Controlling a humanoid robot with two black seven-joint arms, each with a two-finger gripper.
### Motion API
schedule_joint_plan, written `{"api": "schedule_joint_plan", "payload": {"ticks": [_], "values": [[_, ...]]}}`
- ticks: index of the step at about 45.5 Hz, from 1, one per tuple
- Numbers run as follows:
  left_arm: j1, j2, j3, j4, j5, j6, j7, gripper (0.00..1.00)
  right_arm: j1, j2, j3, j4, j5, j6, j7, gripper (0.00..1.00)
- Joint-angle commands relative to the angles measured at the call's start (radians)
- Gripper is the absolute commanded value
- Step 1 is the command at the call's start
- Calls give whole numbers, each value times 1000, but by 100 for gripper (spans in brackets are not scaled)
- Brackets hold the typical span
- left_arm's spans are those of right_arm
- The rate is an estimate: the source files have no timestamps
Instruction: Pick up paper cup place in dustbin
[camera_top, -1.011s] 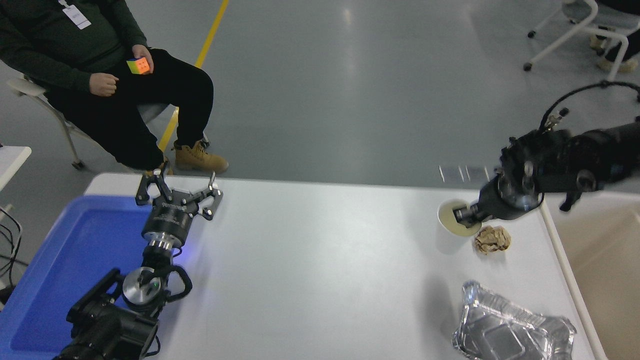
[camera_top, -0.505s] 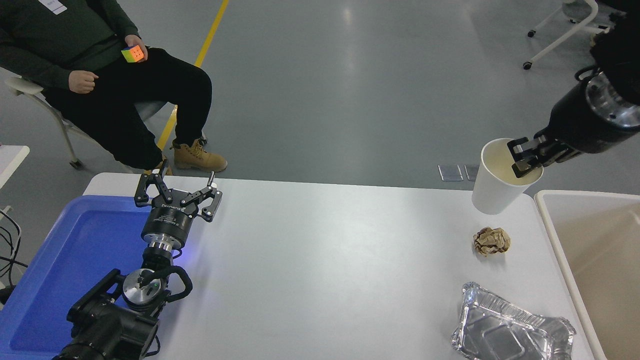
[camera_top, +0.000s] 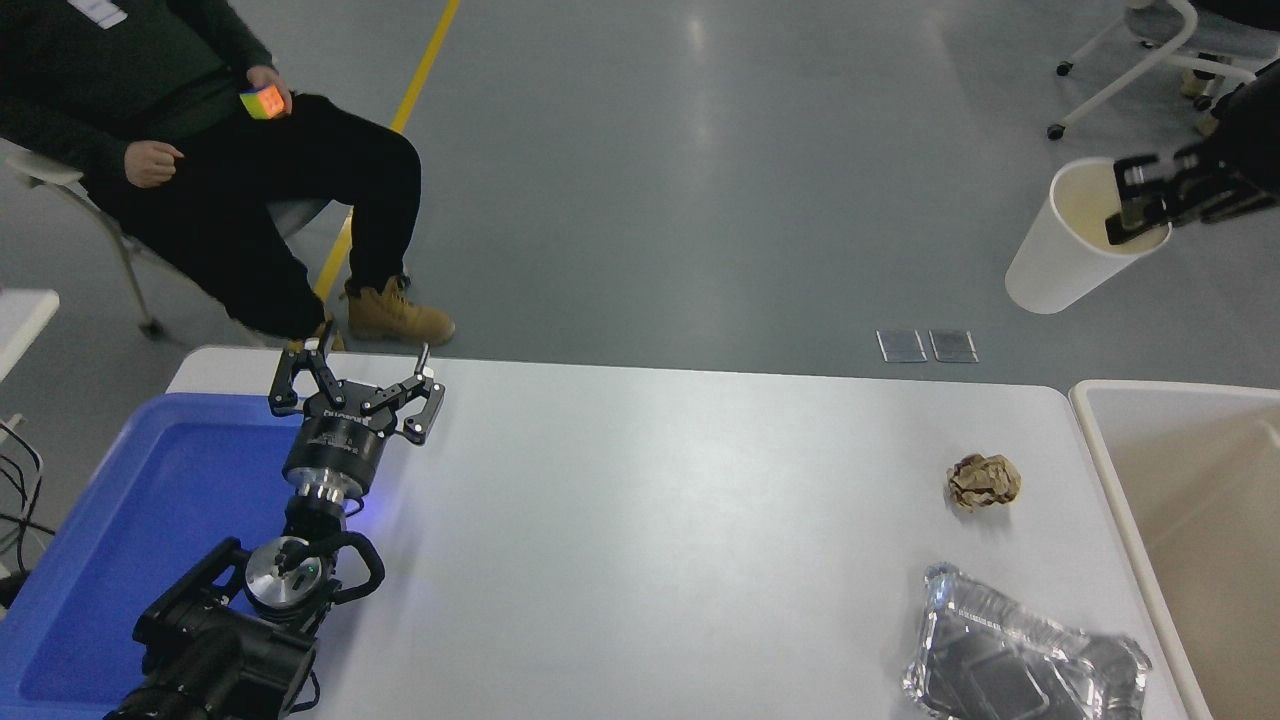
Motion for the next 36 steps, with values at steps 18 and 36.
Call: {"api": "schedule_joint_plan", "payload": {"ticks": [18, 36], "values": [[0, 0, 0, -1, 0, -2, 0, 99, -1029, 49, 834, -1084, 18, -156, 66, 0], [0, 1, -2, 1, 0, 0, 0, 99, -1458, 222, 1055, -1167, 312, -547, 3, 0]]}}
